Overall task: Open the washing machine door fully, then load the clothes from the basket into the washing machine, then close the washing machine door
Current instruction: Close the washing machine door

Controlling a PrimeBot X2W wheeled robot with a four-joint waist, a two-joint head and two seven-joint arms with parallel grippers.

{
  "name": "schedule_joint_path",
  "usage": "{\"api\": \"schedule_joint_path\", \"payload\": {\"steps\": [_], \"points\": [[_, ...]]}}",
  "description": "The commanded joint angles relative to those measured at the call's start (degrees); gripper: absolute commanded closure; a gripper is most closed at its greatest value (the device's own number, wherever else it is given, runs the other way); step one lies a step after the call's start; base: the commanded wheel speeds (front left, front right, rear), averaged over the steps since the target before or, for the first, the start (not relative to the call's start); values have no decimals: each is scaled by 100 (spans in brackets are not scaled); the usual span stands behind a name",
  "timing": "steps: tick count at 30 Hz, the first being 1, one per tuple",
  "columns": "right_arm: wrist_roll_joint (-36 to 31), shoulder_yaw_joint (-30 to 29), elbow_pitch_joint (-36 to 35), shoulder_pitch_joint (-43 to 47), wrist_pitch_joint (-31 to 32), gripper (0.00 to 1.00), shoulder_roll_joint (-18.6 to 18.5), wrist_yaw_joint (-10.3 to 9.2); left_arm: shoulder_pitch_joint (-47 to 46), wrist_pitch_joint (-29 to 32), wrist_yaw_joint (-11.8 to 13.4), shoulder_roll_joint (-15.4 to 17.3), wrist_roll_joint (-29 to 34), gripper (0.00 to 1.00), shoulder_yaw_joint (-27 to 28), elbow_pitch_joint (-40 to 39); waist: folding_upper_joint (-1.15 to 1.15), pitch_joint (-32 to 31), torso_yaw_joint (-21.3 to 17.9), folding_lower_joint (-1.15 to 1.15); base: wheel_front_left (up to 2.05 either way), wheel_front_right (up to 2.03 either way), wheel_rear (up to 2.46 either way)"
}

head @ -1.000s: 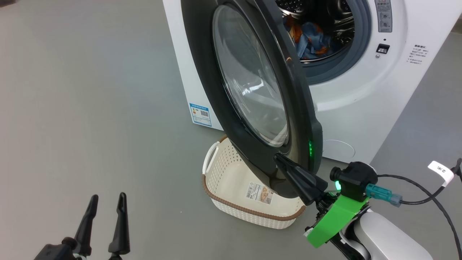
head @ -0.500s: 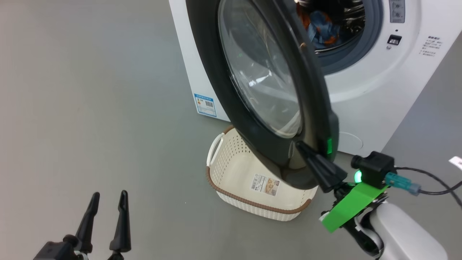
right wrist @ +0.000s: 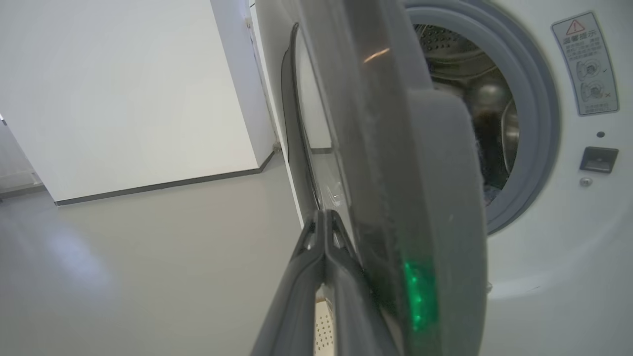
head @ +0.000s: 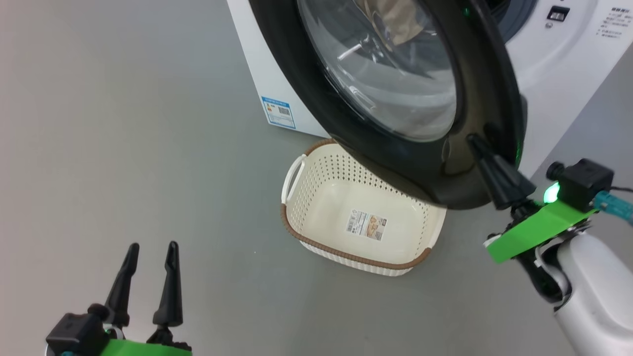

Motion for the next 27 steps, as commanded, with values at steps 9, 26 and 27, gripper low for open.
{"api": "schedule_joint_path", "payload": {"steps": [9,26,27], "points": [[-86,-195,179,-600,-26,100,-568,6,-374,-54,-18,8,32,0,76,-213,0,463,-74,0,0,0,0],[262,-81,591,-2093,-26,100,-1332,6,-725,-54,-18,-26,-85,0,29,-353,0,1345,-142,0,0,0,0],[285,-59,637,-2206,-26,100,-1380,6,-745,-54,-18,-26,-96,0,27,-358,0,1390,-145,0,0,0,0]]}}
